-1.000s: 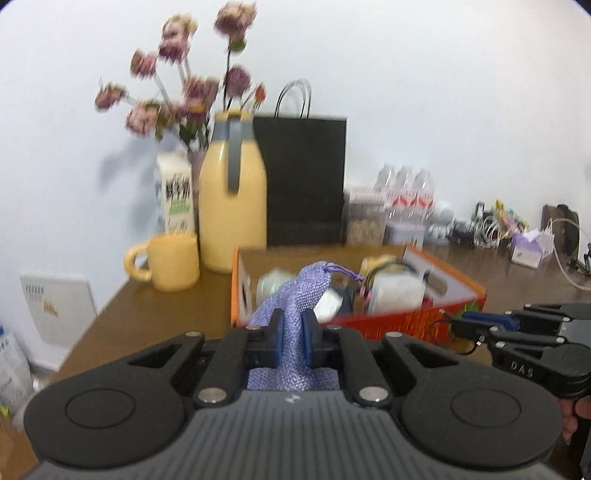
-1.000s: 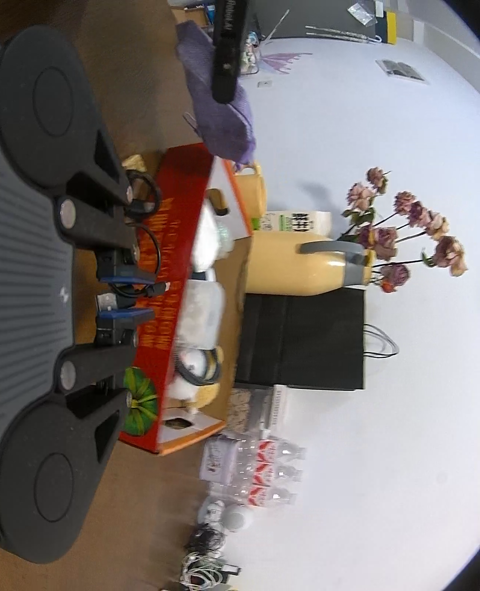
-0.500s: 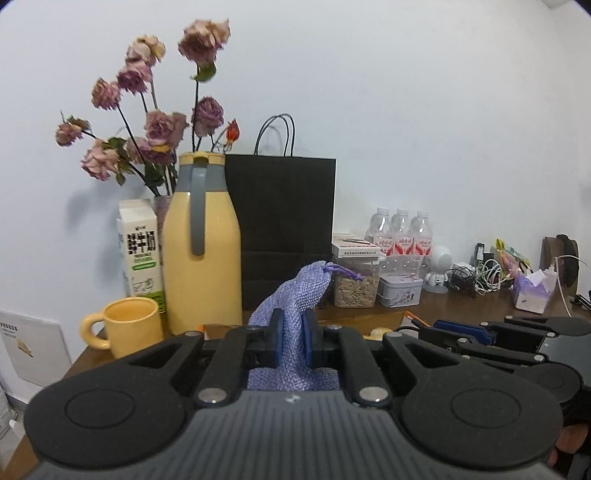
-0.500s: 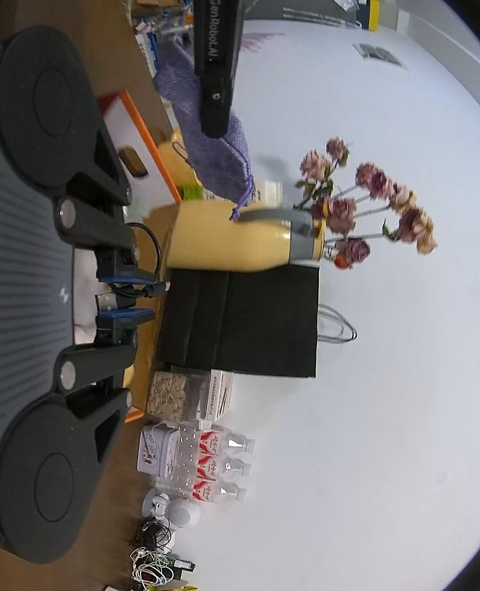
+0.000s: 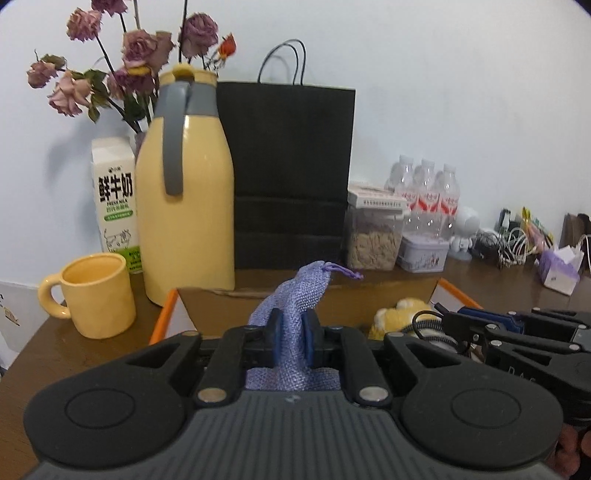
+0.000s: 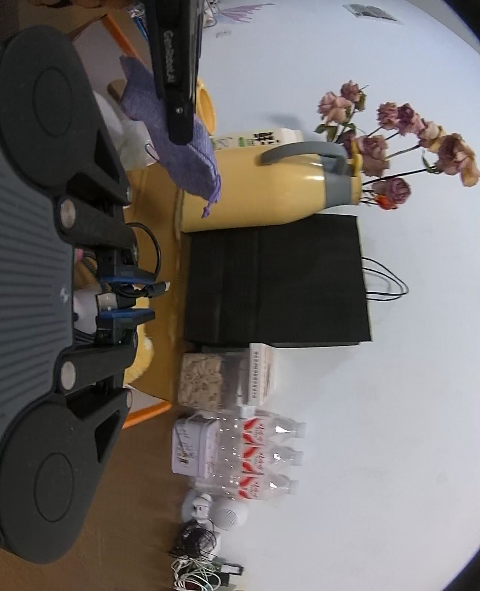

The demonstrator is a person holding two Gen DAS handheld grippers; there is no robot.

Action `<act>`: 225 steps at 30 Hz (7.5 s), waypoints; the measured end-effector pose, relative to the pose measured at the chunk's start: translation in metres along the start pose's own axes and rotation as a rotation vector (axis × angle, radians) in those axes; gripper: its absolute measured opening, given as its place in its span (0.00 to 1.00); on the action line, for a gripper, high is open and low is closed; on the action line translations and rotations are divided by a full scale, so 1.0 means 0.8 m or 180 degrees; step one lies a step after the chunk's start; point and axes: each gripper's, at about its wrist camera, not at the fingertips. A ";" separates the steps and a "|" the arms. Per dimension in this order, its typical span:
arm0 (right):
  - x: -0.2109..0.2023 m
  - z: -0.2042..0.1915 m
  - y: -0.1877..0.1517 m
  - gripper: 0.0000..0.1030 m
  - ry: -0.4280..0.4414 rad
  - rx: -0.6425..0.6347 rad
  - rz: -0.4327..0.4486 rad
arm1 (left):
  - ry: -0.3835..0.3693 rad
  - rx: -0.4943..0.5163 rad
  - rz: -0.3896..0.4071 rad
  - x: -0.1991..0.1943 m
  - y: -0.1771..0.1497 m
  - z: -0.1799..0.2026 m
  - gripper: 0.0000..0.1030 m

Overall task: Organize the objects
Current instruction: 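Carry the purple pouch and charger cable into the box and release both, then withdraw both grippers from the box toward the caps on the table, then grasp a white bottle cap with the right gripper, then grasp the silver lid with the left gripper while the right holds the white cap, then carry the white cap and silver lid into the box and release both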

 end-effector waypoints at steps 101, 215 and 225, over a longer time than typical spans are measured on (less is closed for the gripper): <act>-0.146 -0.128 -0.126 0.25 0.0856 -0.0640 -0.0818 | 0.0373 -0.0433 -0.0460 -0.207 -0.135 -0.061 1.00; -0.050 0.033 -0.027 1.00 -0.0175 0.0302 0.0242 | 0.0268 -0.0169 0.0260 -0.051 -0.017 0.001 1.00; -0.071 0.024 -0.034 1.00 -0.0213 0.0193 0.0432 | 0.0317 -0.0220 0.0246 -0.072 -0.039 -0.008 1.00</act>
Point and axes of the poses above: each gripper's, at about its wrist camera, not at the fingertips, and x roughly the way its jaws point, z to its right, y to its top, and after that the axes turned 5 degrees about x, right-handed
